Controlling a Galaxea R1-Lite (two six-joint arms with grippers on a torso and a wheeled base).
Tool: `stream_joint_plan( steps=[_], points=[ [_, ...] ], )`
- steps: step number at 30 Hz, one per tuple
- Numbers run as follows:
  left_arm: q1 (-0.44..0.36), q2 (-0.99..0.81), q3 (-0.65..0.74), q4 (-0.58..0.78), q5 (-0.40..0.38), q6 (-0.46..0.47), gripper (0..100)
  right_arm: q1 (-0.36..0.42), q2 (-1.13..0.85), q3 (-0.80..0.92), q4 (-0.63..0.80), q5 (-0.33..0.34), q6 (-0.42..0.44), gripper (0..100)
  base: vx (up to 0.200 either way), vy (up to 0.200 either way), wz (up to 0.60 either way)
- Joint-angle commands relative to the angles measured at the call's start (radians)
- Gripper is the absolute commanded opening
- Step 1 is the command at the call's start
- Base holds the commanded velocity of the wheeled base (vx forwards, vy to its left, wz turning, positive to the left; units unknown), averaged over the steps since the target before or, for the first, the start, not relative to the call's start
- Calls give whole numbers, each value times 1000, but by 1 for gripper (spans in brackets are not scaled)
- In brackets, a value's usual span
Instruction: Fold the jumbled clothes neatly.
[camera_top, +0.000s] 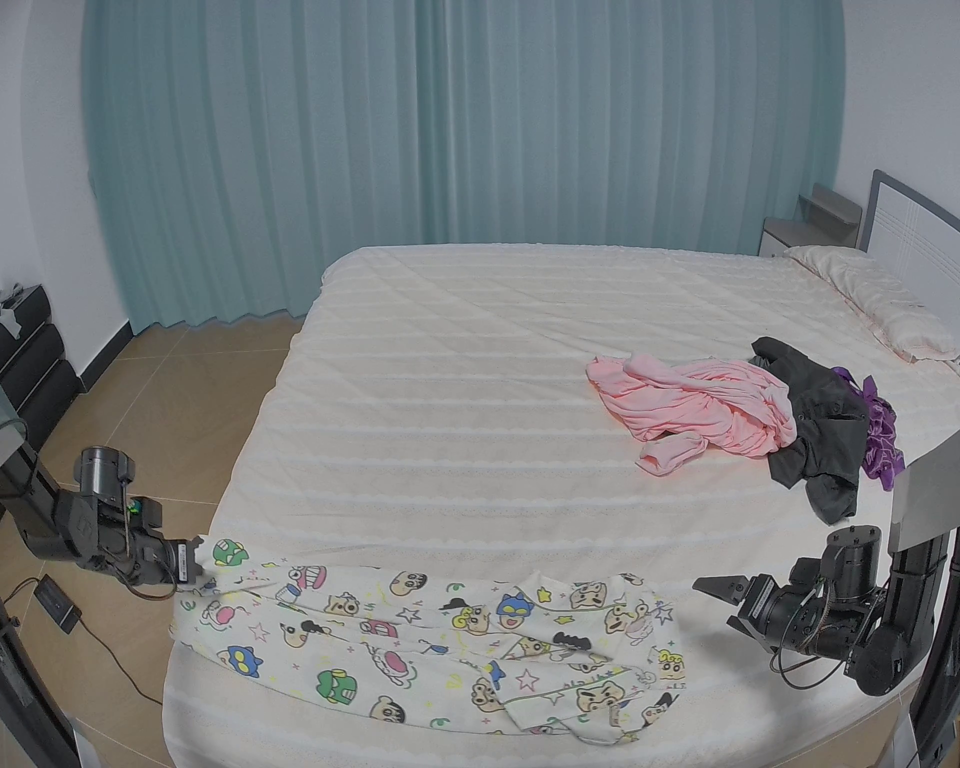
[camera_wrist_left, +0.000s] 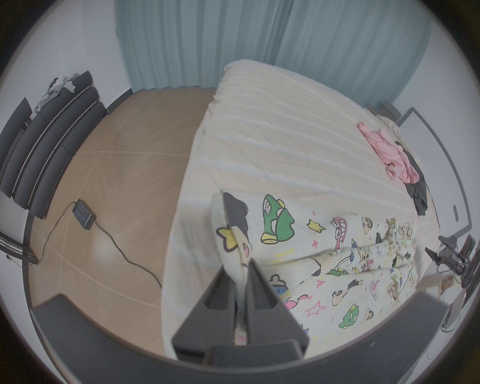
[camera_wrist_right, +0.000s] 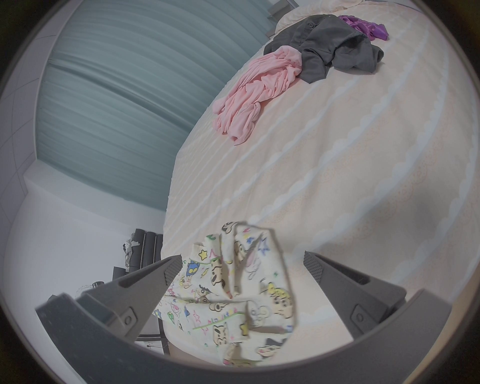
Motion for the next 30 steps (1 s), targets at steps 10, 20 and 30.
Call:
stream_joint_plan(
  steps=[10,20,30],
  points=[
    [188,-92,-177,188,-15,68,0,-5,-1,18,-9,0,2,100,0,0,0],
    [-178,-245,-50,251,166,-71,0,-5,-13,16,-7,-1,2,100,0,0,0],
    [-657,-224,-53,245,375,-361,0,3,-16,16,-7,-6,2,100,0,0,0]
  ],
)
